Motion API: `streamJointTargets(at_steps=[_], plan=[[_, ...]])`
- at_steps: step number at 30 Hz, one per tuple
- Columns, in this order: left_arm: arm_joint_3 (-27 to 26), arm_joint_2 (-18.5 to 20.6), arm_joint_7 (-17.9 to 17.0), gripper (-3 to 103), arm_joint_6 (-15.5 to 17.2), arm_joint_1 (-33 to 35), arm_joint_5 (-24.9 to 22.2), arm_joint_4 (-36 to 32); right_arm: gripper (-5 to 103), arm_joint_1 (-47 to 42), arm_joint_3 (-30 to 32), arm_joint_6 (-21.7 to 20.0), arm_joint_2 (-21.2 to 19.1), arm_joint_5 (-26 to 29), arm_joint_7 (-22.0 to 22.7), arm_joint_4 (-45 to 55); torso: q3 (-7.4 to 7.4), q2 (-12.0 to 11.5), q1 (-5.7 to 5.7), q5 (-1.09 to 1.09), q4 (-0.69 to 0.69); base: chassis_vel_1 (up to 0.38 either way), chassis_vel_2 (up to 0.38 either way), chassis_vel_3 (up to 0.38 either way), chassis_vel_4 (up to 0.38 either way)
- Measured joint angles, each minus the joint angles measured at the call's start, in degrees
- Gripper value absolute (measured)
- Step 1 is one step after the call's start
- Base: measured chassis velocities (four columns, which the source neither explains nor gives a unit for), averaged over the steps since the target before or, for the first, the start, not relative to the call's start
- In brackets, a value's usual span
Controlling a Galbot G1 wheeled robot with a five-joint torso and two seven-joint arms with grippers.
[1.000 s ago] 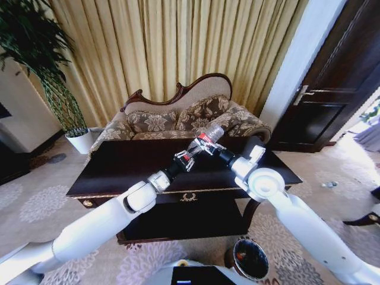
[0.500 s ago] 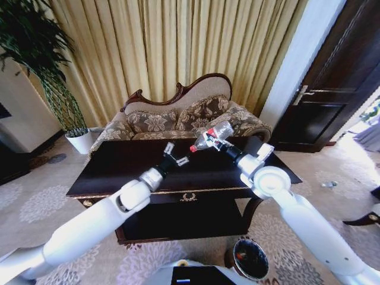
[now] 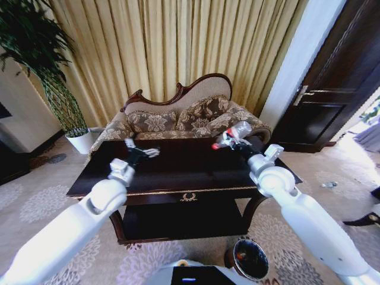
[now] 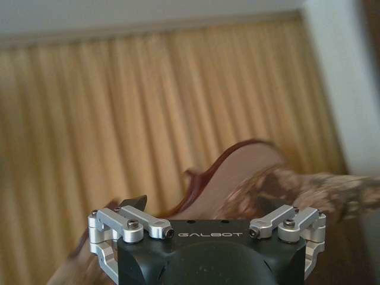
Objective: Move to the front of the table and place the trash on the table into the trash bin.
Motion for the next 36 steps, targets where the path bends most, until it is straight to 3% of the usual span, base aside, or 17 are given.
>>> streamJointTargets(at_steps=[3, 7, 11, 15, 23, 36], plan=[[-2.11, 0.56, -3.32, 100, 2.14, -0.35, -4.11, 0.37, 25, -1.19, 1.33, 0.11, -0.76, -3.65, 2.45, -0.03, 0.00, 0.00, 0.00, 0.00, -0.03, 0.000, 0.000, 0.000, 0.000], [-3.15, 1.23, -3.63, 100, 2.31, -0.32, -4.77, 1.51, 25, -2.28, 2.92, 0.10, -1.31, -3.74, 3.36, 0.57, 0.00, 0.00, 0.00, -0.01, -0.02, 0.000, 0.000, 0.000, 0.000], [-7.73, 2.63, -4.50, 100, 4.63, 0.76, -8.38, 3.93, 25, -8.86, 9.40, 0.18, -1.82, -3.84, 2.46, 3.24, 0.00, 0.00, 0.00, -0.02, -0.01, 0.000, 0.000, 0.000, 0.000], [-10.95, 4.07, -4.33, 100, 7.45, 1.01, -13.65, 4.20, 25, -15.23, 13.36, -0.23, -0.61, -4.47, 2.22, 5.31, 0.00, 0.00, -0.01, 0.01, -0.02, 0.000, 0.000, 0.000, 0.000], [-15.97, 4.45, -5.90, 100, 9.83, 4.70, -19.18, 2.35, 25, -20.99, 16.50, 0.13, 2.02, -8.36, 2.52, 7.21, 0.00, 0.00, 0.00, 0.00, -0.01, 0.000, 0.000, 0.000, 0.000], [-20.65, 4.70, -4.88, 100, 10.84, 9.09, -19.18, 1.95, 25, -24.95, 18.98, 1.11, 3.90, -9.93, 2.39, 8.94, 0.00, 0.00, 0.00, -0.01, -0.02, 0.020, -0.027, -0.027, 0.024]])
